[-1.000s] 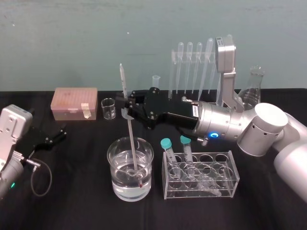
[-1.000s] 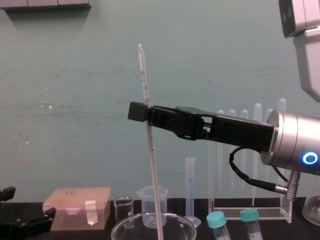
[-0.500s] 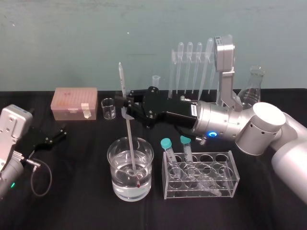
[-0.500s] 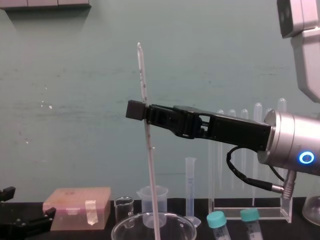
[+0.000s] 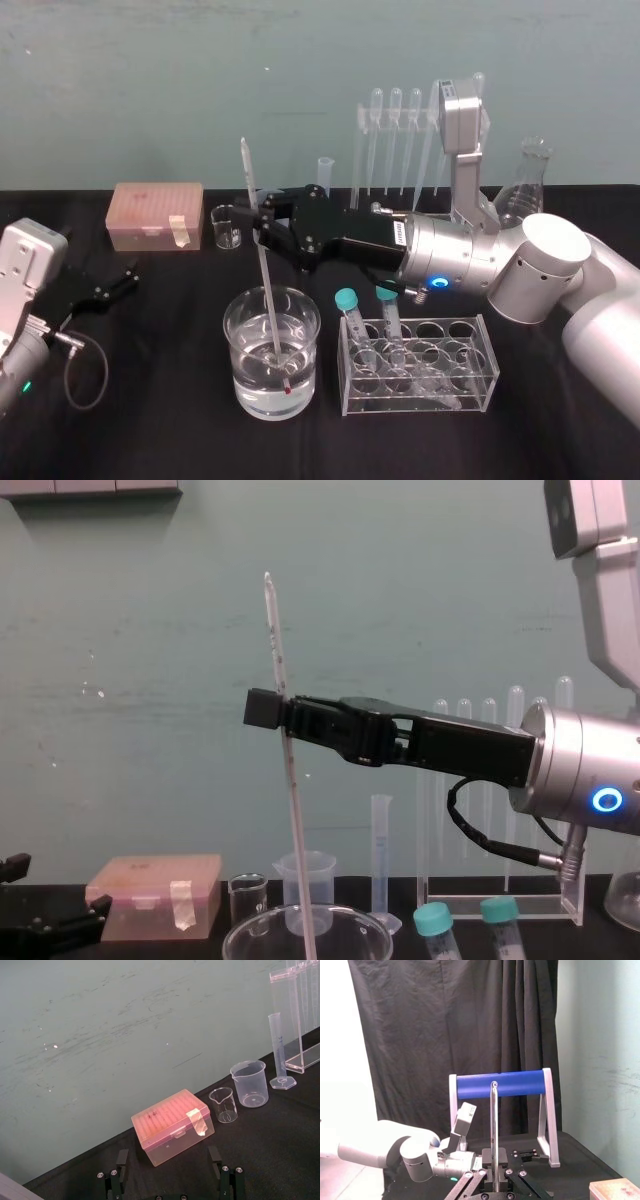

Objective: Hold the thermometer with one hand and immerse one end into the beaker, then reinsert it into the test tube rack.

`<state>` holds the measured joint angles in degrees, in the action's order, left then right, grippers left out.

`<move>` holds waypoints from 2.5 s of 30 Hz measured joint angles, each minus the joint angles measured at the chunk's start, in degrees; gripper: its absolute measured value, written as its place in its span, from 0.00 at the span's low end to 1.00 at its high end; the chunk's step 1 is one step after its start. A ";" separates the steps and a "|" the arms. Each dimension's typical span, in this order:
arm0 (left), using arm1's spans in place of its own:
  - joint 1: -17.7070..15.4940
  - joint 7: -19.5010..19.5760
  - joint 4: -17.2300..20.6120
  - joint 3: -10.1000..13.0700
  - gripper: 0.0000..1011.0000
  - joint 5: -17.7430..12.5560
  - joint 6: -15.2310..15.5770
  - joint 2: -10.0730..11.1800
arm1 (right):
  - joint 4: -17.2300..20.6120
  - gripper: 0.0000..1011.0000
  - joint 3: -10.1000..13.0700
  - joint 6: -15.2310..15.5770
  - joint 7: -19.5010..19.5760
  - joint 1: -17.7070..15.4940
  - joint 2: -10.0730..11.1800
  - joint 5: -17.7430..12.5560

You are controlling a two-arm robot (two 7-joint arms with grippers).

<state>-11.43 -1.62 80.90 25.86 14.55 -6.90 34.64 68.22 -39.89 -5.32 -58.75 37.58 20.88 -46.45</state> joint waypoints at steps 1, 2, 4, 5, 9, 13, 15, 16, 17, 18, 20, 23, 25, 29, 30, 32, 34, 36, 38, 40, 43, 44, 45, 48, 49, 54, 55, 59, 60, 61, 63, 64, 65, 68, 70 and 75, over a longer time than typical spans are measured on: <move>0.00 0.00 0.00 0.00 1.00 0.00 0.00 0.00 | -0.01 0.06 -0.01 -0.03 -0.02 0.01 0.00 0.05; 0.00 0.00 0.00 0.00 1.00 0.00 0.00 0.00 | -0.01 0.06 -0.01 -0.03 -0.02 0.01 0.00 0.05; 0.00 0.00 0.00 0.00 1.00 0.00 0.00 0.00 | -0.02 0.06 -0.03 -0.10 -0.05 0.04 0.00 0.13; 0.00 0.00 0.00 0.00 1.00 0.00 0.00 0.00 | -0.02 0.06 -0.04 -0.16 -0.07 0.05 0.00 0.16; 0.00 0.00 0.00 0.00 1.00 0.00 0.00 0.00 | -0.19 0.06 -0.06 -0.27 -0.16 0.16 -0.06 0.28; 0.00 0.00 0.00 0.00 1.00 0.00 0.00 0.00 | -0.32 0.06 -0.11 -0.28 -0.26 0.29 -0.08 0.47; 0.00 0.00 0.00 0.00 1.00 0.00 0.00 0.00 | -0.32 0.06 -0.11 -0.28 -0.28 0.30 -0.08 0.48; 0.00 0.00 0.00 0.00 1.00 0.00 0.00 0.00 | -0.32 0.06 -0.12 -0.28 -0.29 0.30 -0.06 0.50; 0.00 0.00 0.00 0.00 1.00 0.00 0.00 0.00 | -0.29 0.06 -0.12 -0.27 -0.32 0.30 -0.05 0.50; 0.00 0.00 0.00 0.00 1.00 0.00 0.00 0.00 | -0.29 0.06 -0.12 -0.27 -0.32 0.30 -0.05 0.50; 0.00 0.00 0.00 0.00 1.00 0.00 0.00 0.00 | -0.24 0.06 -0.13 -0.27 -0.39 0.29 -0.03 0.51; 0.00 0.00 0.00 0.00 1.00 0.00 0.00 0.00 | -0.19 0.06 -0.15 -0.26 -0.45 0.28 0.00 0.52; 0.00 0.00 0.00 0.00 1.00 0.00 0.00 0.00 | -0.11 0.06 -0.15 -0.23 -0.47 0.23 0.03 0.51; 0.00 0.00 0.00 0.00 1.00 0.00 0.00 0.00 | 0.07 0.06 -0.17 -0.17 -0.48 0.15 0.08 0.49; 0.00 0.00 0.00 0.00 1.00 0.00 0.00 0.00 | 0.14 0.06 -0.19 -0.15 -0.47 0.13 0.08 0.49; 0.00 0.00 0.00 0.00 1.00 0.00 0.00 0.00 | 0.36 0.06 -0.20 -0.05 -0.44 0.10 0.12 0.49; 0.00 0.00 0.00 0.00 1.00 0.00 0.00 0.00 | 0.46 0.06 -0.21 0.00 -0.39 0.08 0.15 0.49; 0.00 0.00 0.00 0.00 1.00 0.00 0.00 0.01 | 0.49 0.06 -0.21 0.00 -0.37 0.07 0.17 0.49; 0.00 0.00 0.00 0.00 1.00 0.00 0.00 0.00 | 0.57 0.06 -0.21 0.00 -0.32 0.03 0.20 0.49; 0.00 0.00 0.00 0.00 1.00 0.00 0.00 0.00 | 0.71 0.06 -0.21 0.00 -0.28 -0.04 0.26 0.49; 0.00 0.00 0.00 0.00 1.00 0.00 0.00 0.00 | 0.78 0.06 -0.21 0.00 -0.25 -0.06 0.29 0.49; 0.00 0.00 0.00 0.00 1.00 0.00 0.00 0.00 | 0.80 0.06 -0.21 0.01 -0.23 -0.07 0.30 0.49; 0.00 0.00 0.00 0.00 1.00 0.00 0.00 0.00 | 0.89 0.06 -0.22 0.03 -0.17 -0.11 0.34 0.49; 0.00 0.00 0.00 0.00 1.00 0.00 0.00 0.00 | 1.03 0.06 -0.25 0.11 -0.11 -0.17 0.42 0.45; 0.00 0.00 0.00 0.00 1.00 0.00 0.00 0.00 | 1.03 0.06 -0.25 0.11 -0.11 -0.17 0.42 0.45; 0.00 0.00 0.00 0.00 1.00 0.00 0.00 0.00 | 1.10 0.06 -0.29 0.16 -0.04 -0.27 0.52 0.42; 0.00 0.00 0.00 0.00 1.00 0.00 0.00 0.00 | 1.10 0.06 -0.29 0.16 -0.04 -0.27 0.52 0.42; 0.00 0.00 0.00 0.00 1.00 0.00 0.00 0.00 | 1.12 0.06 -0.33 0.15 0.05 -0.32 0.59 0.45; 0.00 0.00 0.00 0.00 1.00 0.00 0.00 0.00 | 1.12 0.06 -0.33 0.15 0.05 -0.32 0.59 0.45; 0.00 0.00 0.00 0.00 1.00 0.00 0.00 0.00 | 1.12 0.06 -0.34 0.15 0.06 -0.32 0.60 0.48; 0.00 0.00 0.00 0.00 1.00 0.00 0.00 0.00 | 1.11 0.06 -0.35 0.15 0.06 -0.32 0.61 0.51; 0.00 0.00 0.00 0.00 1.00 0.00 0.00 0.00 | 1.10 0.06 -0.37 0.14 0.06 -0.32 0.61 0.53; 0.00 0.00 0.00 0.00 1.00 0.00 0.00 0.00 | 1.08 0.06 -0.40 0.14 0.06 -0.31 0.60 0.56; 0.00 0.00 0.00 0.00 1.00 0.00 0.00 0.00 | 1.03 0.06 -0.46 0.15 0.04 -0.25 0.56 0.58; 0.00 0.00 0.00 0.00 1.00 0.00 0.00 0.00 | 0.83 0.06 -0.50 0.15 0.02 -0.17 0.50 0.60; 0.00 0.00 0.00 0.00 1.00 0.00 0.00 0.00 | 0.72 0.06 -0.55 0.16 -0.05 -0.13 0.47 0.62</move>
<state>-11.43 -1.62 80.90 25.86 14.55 -6.90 34.64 68.94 -40.44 -5.16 -58.80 37.45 21.35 -45.83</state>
